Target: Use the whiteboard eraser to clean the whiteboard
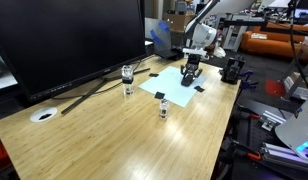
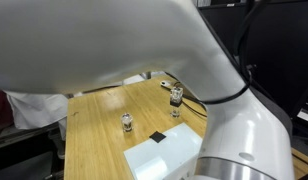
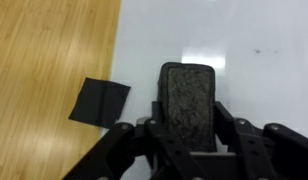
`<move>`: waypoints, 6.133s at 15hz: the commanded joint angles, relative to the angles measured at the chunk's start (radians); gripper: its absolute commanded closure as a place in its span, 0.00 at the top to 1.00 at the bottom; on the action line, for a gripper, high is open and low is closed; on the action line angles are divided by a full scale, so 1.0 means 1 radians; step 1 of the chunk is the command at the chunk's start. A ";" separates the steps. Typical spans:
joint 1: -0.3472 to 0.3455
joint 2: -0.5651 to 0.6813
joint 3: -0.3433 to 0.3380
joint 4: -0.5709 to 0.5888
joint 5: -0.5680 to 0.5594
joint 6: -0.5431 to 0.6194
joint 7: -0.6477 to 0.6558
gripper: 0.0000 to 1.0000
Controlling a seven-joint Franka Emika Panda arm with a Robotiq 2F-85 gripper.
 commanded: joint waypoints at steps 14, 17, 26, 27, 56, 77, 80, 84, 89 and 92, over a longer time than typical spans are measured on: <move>0.021 -0.008 0.034 0.102 0.014 0.114 -0.047 0.27; 0.009 0.027 0.058 0.188 0.017 0.078 -0.056 0.27; -0.029 0.218 0.097 0.490 0.004 0.026 -0.071 0.27; -0.034 0.235 0.099 0.522 0.001 0.008 -0.067 0.27; -0.044 0.396 0.100 0.777 -0.132 -0.328 -0.029 0.27; 0.025 0.241 0.108 0.479 -0.239 -0.341 -0.276 0.27; 0.056 0.143 0.112 0.329 -0.293 -0.304 -0.337 0.27; 0.101 0.034 0.118 0.157 -0.343 -0.273 -0.402 0.27; 0.148 -0.009 0.115 0.032 -0.422 -0.245 -0.426 0.27; 0.160 -0.011 0.113 -0.006 -0.452 -0.199 -0.417 0.27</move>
